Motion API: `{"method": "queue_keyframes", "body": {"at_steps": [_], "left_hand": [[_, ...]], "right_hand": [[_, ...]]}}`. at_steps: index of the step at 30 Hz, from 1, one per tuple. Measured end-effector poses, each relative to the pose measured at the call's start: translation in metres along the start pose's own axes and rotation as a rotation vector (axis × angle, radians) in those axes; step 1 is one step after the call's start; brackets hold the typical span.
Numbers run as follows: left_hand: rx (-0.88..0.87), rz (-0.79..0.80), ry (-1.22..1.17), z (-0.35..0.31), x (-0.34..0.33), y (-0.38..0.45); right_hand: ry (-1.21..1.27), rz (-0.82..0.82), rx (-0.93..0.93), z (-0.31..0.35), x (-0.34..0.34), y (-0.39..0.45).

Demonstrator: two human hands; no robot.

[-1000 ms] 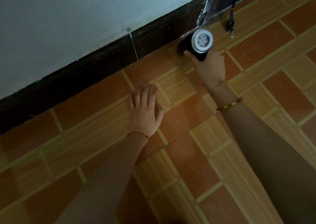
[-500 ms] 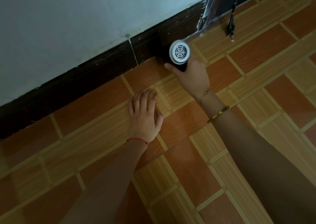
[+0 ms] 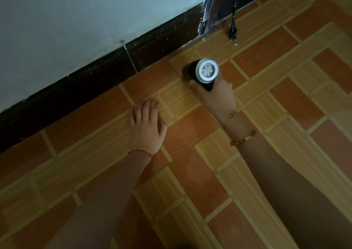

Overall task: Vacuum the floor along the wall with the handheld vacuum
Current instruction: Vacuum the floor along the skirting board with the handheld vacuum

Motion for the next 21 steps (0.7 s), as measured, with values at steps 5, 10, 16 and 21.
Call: {"method": "queue_keyframes", "body": {"at_steps": [5, 10, 16, 21], "left_hand": [[0.002, 0.012, 0.044, -0.006, -0.002, -0.002], [0.040, 0.051, 0.039, -0.010, -0.001, -0.008], [-0.041, 0.075, -0.061, -0.041, 0.001, -0.032], [-0.109, 0.120, -0.056, -0.057, -0.005, -0.049]], "right_hand": [[0.014, 0.060, 0.067, 0.007, -0.012, -0.054], [-0.018, 0.001, -0.060, -0.030, 0.013, -0.072], [-0.043, -0.179, -0.262, -0.093, 0.076, -0.082], [-0.066, -0.147, -0.280, -0.106, 0.084, -0.106]]}}
Point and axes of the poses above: each hand's wrist, its own y-axis towards the middle knuckle, its own x-axis out of the back of the hand, z = x × y, the point moved 9 cm from there along y, towards the middle knuckle, and after that the axes turned 1 degree about z, right-handed, at the moved point
